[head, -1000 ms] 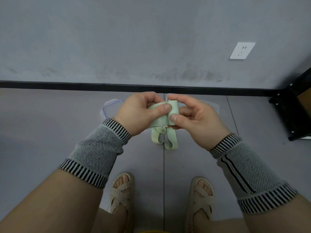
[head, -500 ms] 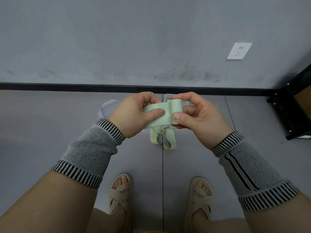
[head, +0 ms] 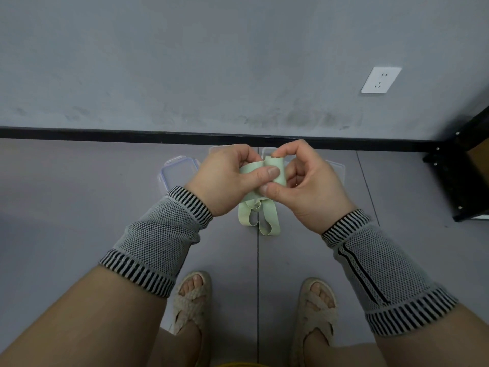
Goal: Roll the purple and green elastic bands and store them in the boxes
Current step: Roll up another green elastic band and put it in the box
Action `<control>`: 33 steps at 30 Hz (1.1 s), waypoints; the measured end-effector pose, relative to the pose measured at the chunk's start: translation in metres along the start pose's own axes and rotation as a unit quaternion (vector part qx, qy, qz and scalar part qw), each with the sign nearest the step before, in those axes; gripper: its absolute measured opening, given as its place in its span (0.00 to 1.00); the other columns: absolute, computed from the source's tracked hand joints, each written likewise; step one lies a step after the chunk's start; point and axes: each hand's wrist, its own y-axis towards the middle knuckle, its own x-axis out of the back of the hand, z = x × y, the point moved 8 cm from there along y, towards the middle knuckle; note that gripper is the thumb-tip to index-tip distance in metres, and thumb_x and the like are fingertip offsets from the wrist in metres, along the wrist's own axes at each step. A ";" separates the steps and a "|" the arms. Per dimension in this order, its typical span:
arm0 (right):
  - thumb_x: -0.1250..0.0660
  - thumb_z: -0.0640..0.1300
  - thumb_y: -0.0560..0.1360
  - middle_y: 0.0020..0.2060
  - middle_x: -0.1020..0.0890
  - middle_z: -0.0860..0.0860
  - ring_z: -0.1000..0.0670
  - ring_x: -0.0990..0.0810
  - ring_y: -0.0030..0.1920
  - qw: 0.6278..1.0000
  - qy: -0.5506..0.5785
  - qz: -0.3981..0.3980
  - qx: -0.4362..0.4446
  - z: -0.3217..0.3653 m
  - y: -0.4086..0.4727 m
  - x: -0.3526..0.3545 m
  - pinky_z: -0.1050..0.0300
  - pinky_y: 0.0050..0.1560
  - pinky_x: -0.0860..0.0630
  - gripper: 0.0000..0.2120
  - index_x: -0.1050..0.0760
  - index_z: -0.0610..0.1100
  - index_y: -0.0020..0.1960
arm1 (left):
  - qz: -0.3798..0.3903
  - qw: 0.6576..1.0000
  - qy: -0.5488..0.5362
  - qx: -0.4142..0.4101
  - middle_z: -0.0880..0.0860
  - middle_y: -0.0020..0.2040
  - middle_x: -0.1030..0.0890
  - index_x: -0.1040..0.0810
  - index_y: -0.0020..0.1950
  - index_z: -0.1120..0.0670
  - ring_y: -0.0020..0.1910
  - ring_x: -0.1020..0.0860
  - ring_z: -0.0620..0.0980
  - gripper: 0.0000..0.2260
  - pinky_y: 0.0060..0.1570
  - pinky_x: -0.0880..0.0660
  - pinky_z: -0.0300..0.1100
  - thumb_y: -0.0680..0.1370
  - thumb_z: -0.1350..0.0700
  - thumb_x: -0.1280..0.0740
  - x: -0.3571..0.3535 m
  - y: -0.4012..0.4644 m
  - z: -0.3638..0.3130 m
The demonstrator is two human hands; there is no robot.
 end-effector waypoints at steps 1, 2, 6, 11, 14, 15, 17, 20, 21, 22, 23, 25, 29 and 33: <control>0.22 0.42 0.64 0.27 0.26 0.57 0.60 0.27 0.27 1.000 -0.006 -0.005 0.001 0.000 0.000 0.000 0.63 0.33 0.27 0.20 0.29 0.54 0.48 | 0.002 1.000 -0.003 0.001 0.47 0.35 0.22 0.25 0.39 0.51 0.31 0.26 0.43 0.10 0.34 0.29 0.39 0.71 0.47 0.28 -0.001 0.000 0.000; 0.22 0.43 0.64 0.28 0.25 0.56 0.59 0.27 0.28 1.000 -0.013 -0.007 0.004 0.001 -0.001 -0.001 0.61 0.33 0.26 0.20 0.29 0.54 0.48 | 0.005 1.000 -0.007 0.002 0.47 0.35 0.22 0.25 0.39 0.51 0.31 0.26 0.42 0.08 0.34 0.29 0.39 0.72 0.50 0.28 -0.001 0.000 0.000; 0.22 0.43 0.64 0.44 0.20 0.47 0.49 0.19 0.43 0.999 0.024 0.040 0.006 -0.001 -0.002 -0.007 0.48 0.48 0.19 0.23 0.27 0.56 0.55 | -0.001 1.000 -0.021 0.007 0.48 0.35 0.22 0.25 0.40 0.51 0.31 0.26 0.44 0.10 0.35 0.28 0.41 0.70 0.47 0.29 0.004 0.000 0.004; 0.33 0.38 0.75 0.53 0.17 0.44 0.44 0.18 0.53 0.983 0.159 0.088 -0.037 -0.010 -0.002 -0.012 0.45 0.57 0.22 0.21 0.30 0.47 0.67 | 0.000 1.000 -0.009 0.004 0.47 0.35 0.22 0.25 0.40 0.50 0.31 0.26 0.41 0.10 0.35 0.30 0.38 0.67 0.44 0.33 0.003 0.000 0.004; 0.37 0.32 0.76 0.48 0.16 0.42 0.39 0.18 0.51 0.983 0.153 0.090 -0.035 -0.010 -0.001 -0.011 0.46 0.54 0.21 0.20 0.30 0.44 0.66 | 0.005 1.000 -0.006 0.002 0.46 0.35 0.22 0.24 0.41 0.49 0.31 0.26 0.38 0.09 0.34 0.30 0.33 0.69 0.45 0.31 0.002 0.000 0.004; 0.37 0.32 0.76 0.47 0.17 0.42 0.39 0.18 0.50 0.984 0.153 0.085 -0.034 -0.010 0.000 -0.009 0.46 0.53 0.20 0.20 0.29 0.43 0.66 | 0.009 1.000 -0.006 0.000 0.46 0.36 0.22 0.24 0.42 0.49 0.31 0.26 0.37 0.06 0.33 0.30 0.31 0.72 0.48 0.30 0.002 0.000 0.003; 0.37 0.32 0.76 0.47 0.17 0.39 0.40 0.19 0.47 0.984 0.158 0.079 -0.039 -0.012 0.001 -0.005 0.48 0.51 0.20 0.20 0.29 0.42 0.67 | 0.021 1.000 -0.001 -0.003 0.45 0.39 0.21 0.23 0.46 0.48 0.35 0.25 0.36 0.03 0.36 0.29 0.30 0.76 0.56 0.33 0.003 -0.001 0.003; 0.37 0.32 0.77 0.47 0.18 0.38 0.44 0.19 0.45 0.980 0.170 0.085 -0.050 -0.016 0.001 -0.003 0.51 0.47 0.20 0.19 0.29 0.43 0.66 | 0.020 1.000 0.019 -0.012 0.46 0.43 0.19 0.22 0.46 0.44 0.39 0.24 0.39 0.10 0.42 0.27 0.31 0.76 0.61 0.33 0.007 -0.003 0.000; 0.37 0.33 0.77 0.47 0.18 0.37 0.44 0.19 0.45 0.979 0.174 0.088 -0.052 -0.016 0.001 -0.003 0.52 0.46 0.20 0.19 0.28 0.43 0.66 | 0.015 1.000 0.020 -0.011 0.48 0.43 0.19 0.22 0.45 0.45 0.39 0.24 0.39 0.10 0.40 0.27 0.31 0.75 0.61 0.32 0.008 -0.003 0.000; 0.36 0.34 0.76 0.47 0.18 0.36 0.44 0.19 0.45 0.979 0.176 0.089 -0.051 -0.017 0.001 -0.002 0.52 0.46 0.21 0.18 0.28 0.44 0.65 | 0.007 1.000 0.015 -0.007 0.51 0.43 0.19 0.22 0.44 0.45 0.37 0.24 0.39 0.09 0.38 0.27 0.31 0.74 0.61 0.31 0.010 -0.003 0.001; 0.35 0.35 0.76 0.48 0.18 0.36 0.43 0.19 0.45 0.979 0.176 0.088 -0.050 -0.016 0.001 -0.002 0.52 0.46 0.21 0.18 0.27 0.44 0.64 | 0.000 1.000 0.009 -0.003 0.51 0.43 0.19 0.21 0.43 0.45 0.35 0.25 0.39 0.09 0.35 0.27 0.30 0.74 0.61 0.31 0.012 -0.003 0.001; 0.36 0.33 0.76 0.46 0.18 0.38 0.44 0.19 0.44 0.980 0.173 0.082 -0.048 -0.016 0.001 0.000 0.52 0.46 0.21 0.17 0.27 0.45 0.63 | -0.007 1.000 0.007 -0.002 0.48 0.41 0.19 0.21 0.43 0.46 0.33 0.25 0.36 0.08 0.33 0.29 0.28 0.73 0.61 0.30 0.013 -0.002 0.001; 0.35 0.33 0.75 0.33 0.18 0.52 0.51 0.19 0.39 0.986 0.147 0.065 -0.038 -0.012 0.002 0.002 0.52 0.45 0.20 0.15 0.25 0.46 0.58 | -0.013 1.000 0.017 -0.005 0.45 0.41 0.19 0.21 0.43 0.46 0.35 0.23 0.36 0.07 0.37 0.27 0.29 0.72 0.59 0.29 0.013 -0.002 0.000; 0.32 0.33 0.73 0.30 0.20 0.55 0.50 0.21 0.36 0.990 0.127 0.052 -0.035 -0.010 0.003 0.001 0.55 0.40 0.21 0.15 0.26 0.48 0.54 | -0.013 1.000 0.017 -0.008 0.47 0.42 0.18 0.21 0.43 0.46 0.37 0.22 0.39 0.07 0.39 0.24 0.33 0.72 0.58 0.28 0.012 -0.002 -0.001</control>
